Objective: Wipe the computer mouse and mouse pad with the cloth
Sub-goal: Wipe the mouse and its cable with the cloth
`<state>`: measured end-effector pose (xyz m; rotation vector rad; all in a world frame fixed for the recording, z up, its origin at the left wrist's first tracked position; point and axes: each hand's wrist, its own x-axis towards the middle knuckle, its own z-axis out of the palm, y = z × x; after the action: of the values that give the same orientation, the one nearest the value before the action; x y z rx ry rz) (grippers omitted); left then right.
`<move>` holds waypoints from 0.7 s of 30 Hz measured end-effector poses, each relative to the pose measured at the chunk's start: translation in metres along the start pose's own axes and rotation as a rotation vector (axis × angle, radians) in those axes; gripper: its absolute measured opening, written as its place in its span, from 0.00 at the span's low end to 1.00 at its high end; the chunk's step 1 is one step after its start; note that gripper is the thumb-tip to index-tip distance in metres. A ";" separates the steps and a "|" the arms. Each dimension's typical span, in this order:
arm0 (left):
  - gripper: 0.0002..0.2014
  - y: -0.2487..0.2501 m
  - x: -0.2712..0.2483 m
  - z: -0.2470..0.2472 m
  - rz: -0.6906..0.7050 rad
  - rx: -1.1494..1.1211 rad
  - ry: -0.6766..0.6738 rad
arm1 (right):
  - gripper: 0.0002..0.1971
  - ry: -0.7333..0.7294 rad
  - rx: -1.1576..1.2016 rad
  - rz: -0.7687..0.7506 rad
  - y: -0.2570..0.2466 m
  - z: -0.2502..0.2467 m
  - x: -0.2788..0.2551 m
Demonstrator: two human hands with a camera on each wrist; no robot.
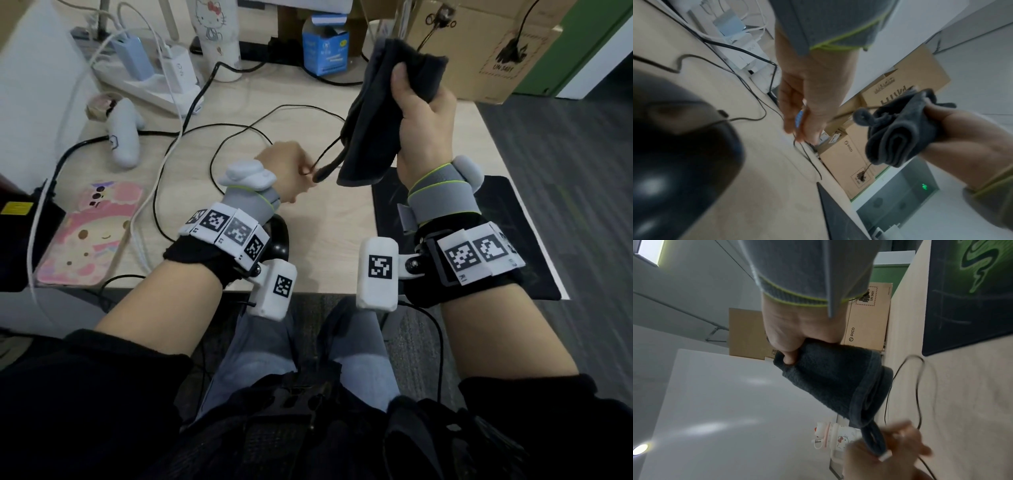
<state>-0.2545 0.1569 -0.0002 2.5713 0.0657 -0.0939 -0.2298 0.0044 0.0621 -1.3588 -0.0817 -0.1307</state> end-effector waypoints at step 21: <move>0.08 -0.003 0.004 0.013 -0.056 0.225 -0.067 | 0.04 -0.082 -0.203 -0.101 0.020 0.007 -0.007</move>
<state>-0.2518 0.1521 -0.0132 2.7883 0.1070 -0.2202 -0.2336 0.0155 0.0433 -1.5633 -0.2107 -0.1715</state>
